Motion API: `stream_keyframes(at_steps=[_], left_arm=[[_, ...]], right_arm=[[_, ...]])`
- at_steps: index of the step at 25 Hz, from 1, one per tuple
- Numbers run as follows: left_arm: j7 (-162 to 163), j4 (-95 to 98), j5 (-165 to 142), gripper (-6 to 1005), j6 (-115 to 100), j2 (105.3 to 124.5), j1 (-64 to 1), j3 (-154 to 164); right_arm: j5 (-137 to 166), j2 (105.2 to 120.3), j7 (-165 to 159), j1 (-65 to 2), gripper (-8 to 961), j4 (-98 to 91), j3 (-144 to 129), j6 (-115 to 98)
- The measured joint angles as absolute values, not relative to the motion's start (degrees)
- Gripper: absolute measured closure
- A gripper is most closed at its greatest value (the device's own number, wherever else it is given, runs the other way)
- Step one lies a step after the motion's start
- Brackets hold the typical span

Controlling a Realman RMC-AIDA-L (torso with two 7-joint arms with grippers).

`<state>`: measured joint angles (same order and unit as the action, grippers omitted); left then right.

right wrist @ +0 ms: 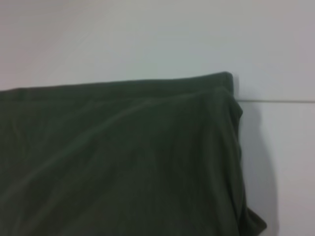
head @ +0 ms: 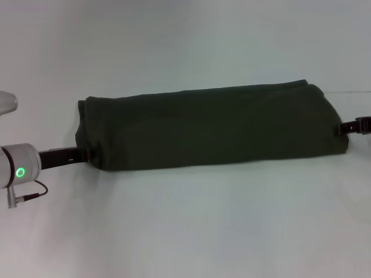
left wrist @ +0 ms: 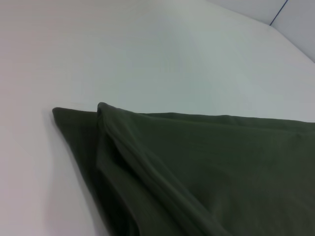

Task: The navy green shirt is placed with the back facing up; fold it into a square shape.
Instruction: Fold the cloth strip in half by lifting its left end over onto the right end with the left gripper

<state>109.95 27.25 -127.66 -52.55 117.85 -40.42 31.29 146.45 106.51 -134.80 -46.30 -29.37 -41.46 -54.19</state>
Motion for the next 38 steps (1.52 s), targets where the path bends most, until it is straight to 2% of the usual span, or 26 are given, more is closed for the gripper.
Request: stream_keyframes(at_steps=[9, 20, 24, 38], left_arm=[[109.9, 27.2, -127.6, 976, -52.5, 117.85, -40.4, 31.5], [109.9, 27.2, -127.5, 964, -52.5, 117.85, -40.5, 31.5], [109.9, 27.2, -127.5, 959, -52.5, 117.86, -40.5, 31.5], [109.9, 27.2, -127.4, 945, -52.5, 117.93, -40.6, 31.5]], right_arm=[[146.5, 109.13, -134.3, -46.5, 127, -27.5, -43.6, -47.5], [146.6, 110.42, -133.5, -47.2, 133, -24.5, -44.3, -43.2], [146.6, 111.19, -133.2, -47.2, 306, -24.4, -44.6, -42.1], [146.6, 111.85, -132.4, -46.4, 505, -25.0, -45.9, -41.3]])
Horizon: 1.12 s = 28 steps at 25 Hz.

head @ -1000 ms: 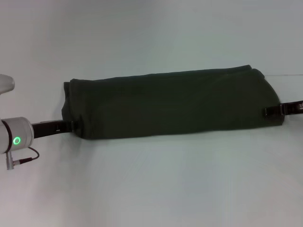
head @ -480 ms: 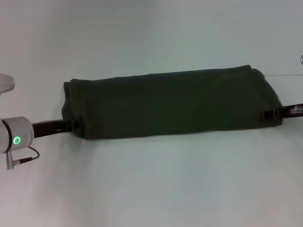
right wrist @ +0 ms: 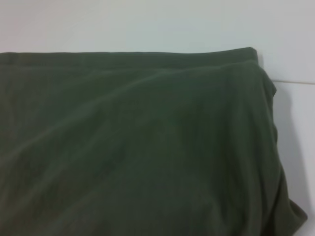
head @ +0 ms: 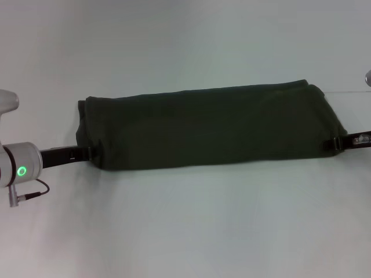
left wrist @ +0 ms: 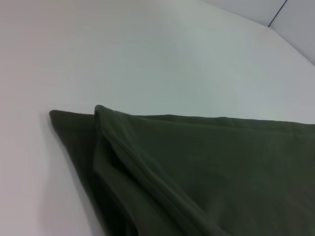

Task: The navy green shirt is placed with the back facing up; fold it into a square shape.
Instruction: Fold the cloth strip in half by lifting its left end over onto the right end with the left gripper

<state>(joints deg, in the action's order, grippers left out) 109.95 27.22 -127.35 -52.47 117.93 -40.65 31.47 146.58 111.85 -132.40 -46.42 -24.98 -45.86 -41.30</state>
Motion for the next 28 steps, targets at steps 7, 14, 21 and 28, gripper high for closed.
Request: stream_keyframes(at_steps=[7, 14, 21, 28], left_arm=[[109.9, 27.2, -127.3, 937, -52.6, 117.94, -40.7, 31.5], [111.1, 27.2, -127.6, 930, -53.1, 117.68, -40.7, 31.4], [112.5, 27.9, -127.7, 922, -56.3, 117.13, -40.6, 31.2], [117.7, 31.8, -131.5, 915, -64.5, 116.29, -40.0, 30.7]], right_arm=[[146.5, 111.86, -132.4, -45.8, 704, -25.5, -45.7, -41.6], [145.8, 112.03, -132.4, -43.8, 915, -29.3, -45.3, -44.8], [143.8, 112.14, -132.3, -41.9, 915, -33.1, -45.3, -50.3], [140.0, 112.12, -131.4, -38.6, 916, -38.8, -45.2, -58.3]])
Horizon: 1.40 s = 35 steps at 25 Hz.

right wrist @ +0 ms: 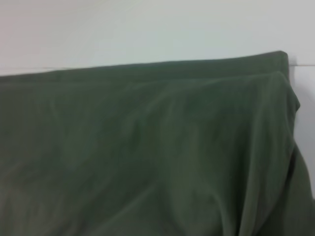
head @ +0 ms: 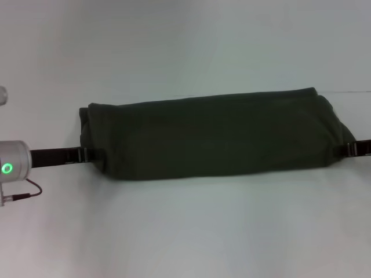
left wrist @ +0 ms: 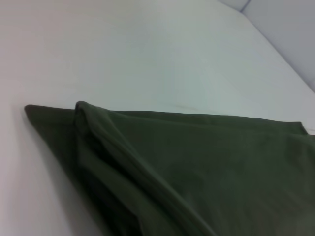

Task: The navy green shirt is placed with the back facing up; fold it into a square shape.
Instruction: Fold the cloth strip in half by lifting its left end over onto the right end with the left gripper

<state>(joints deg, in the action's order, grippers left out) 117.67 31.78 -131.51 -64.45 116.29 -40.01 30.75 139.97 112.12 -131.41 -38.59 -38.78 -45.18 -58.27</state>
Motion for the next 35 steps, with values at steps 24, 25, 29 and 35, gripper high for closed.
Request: stream_keyframes(at_steps=[24, 25, 29, 35], left_arm=[[124.3, 40.2, -152.1, 889, -94.1, 112.95, -39.8, 22.7], [124.4, 40.2, -152.1, 888, -94.0, 112.94, -39.8, 22.7], [125.3, 40.1, -151.8, 884, -93.7, 112.84, -40.3, 22.5], [126.9, 40.8, -151.8, 877, -93.6, 112.40, -40.5, 21.5]], right_arm=[[136.2, 112.83, -124.1, -26.6, 914, -46.8, -33.1, -84.4], [136.2, 112.83, -123.8, -26.5, 914, -46.7, -32.8, -84.5], [136.2, 112.71, -123.4, -26.8, 914, -46.4, -31.7, -84.7], [136.2, 111.80, -123.8, -27.2, 898, -45.9, -30.0, -85.2]])
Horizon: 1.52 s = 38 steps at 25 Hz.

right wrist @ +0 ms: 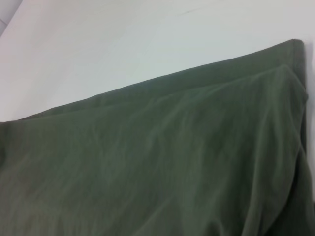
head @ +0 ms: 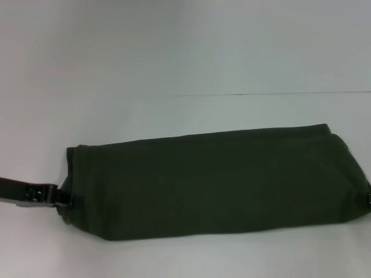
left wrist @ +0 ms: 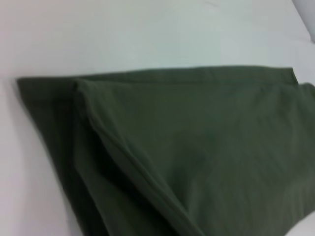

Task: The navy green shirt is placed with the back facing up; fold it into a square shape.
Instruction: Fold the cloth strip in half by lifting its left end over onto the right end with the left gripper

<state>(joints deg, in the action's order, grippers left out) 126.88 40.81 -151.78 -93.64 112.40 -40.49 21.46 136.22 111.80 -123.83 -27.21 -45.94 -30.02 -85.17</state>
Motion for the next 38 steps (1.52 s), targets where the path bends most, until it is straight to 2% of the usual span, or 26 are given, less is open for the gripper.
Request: stream_keyframes(at_steps=[2, 6, 10, 13, 15, 19, 22, 26, 38], left_arm=[[127.1, 41.1, -151.8, 875, -93.4, 112.19, -40.5, 20.3], [129.5, 42.0, -151.7, 773, -92.4, 111.36, -40.7, 16.5], [132.2, 42.8, -151.4, 671, -90.0, 110.53, -40.7, 11.9], [133.3, 42.5, -149.8, 523, -90.1, 110.35, -40.5, 9.7], [134.5, 42.0, -148.8, 425, -91.0, 110.51, -40.2, 9.6], [137.4, 40.7, -147.8, 270, -93.1, 111.39, -38.7, 9.3], [139.9, 40.4, -146.4, 170, -93.8, 112.26, -36.8, 9.3], [143.4, 41.2, -146.0, 78, -93.9, 112.99, -34.0, 9.2], [146.8, 39.6, -147.1, 78, -93.1, 114.44, -30.2, 8.8]], right_arm=[[136.2, 111.57, -123.8, -27.4, 825, -46.1, -29.9, -85.2], [136.2, 110.68, -123.4, -28.0, 680, -47.2, -27.0, -84.7], [132.3, 109.17, -119.8, -28.9, 486, -47.7, -21.1, -84.3], [124.5, 108.54, -112.9, -29.0, 379, -47.4, -19.0, -84.2], [119.2, 108.72, -106.8, -28.9, 320, -46.5, -18.6, -84.3], [112.0, 110.51, -90.8, -28.5, 202, -43.5, -19.1, -87.0], [110.3, 111.56, -78.8, -28.6, 162, -40.0, -19.1, -91.4], [110.2, 111.85, -67.5, -28.6, 135, -36.1, -19.3, -97.4], [110.7, 111.93, -62.3, -28.3, 134, -33.2, -26.0, -100.2]])
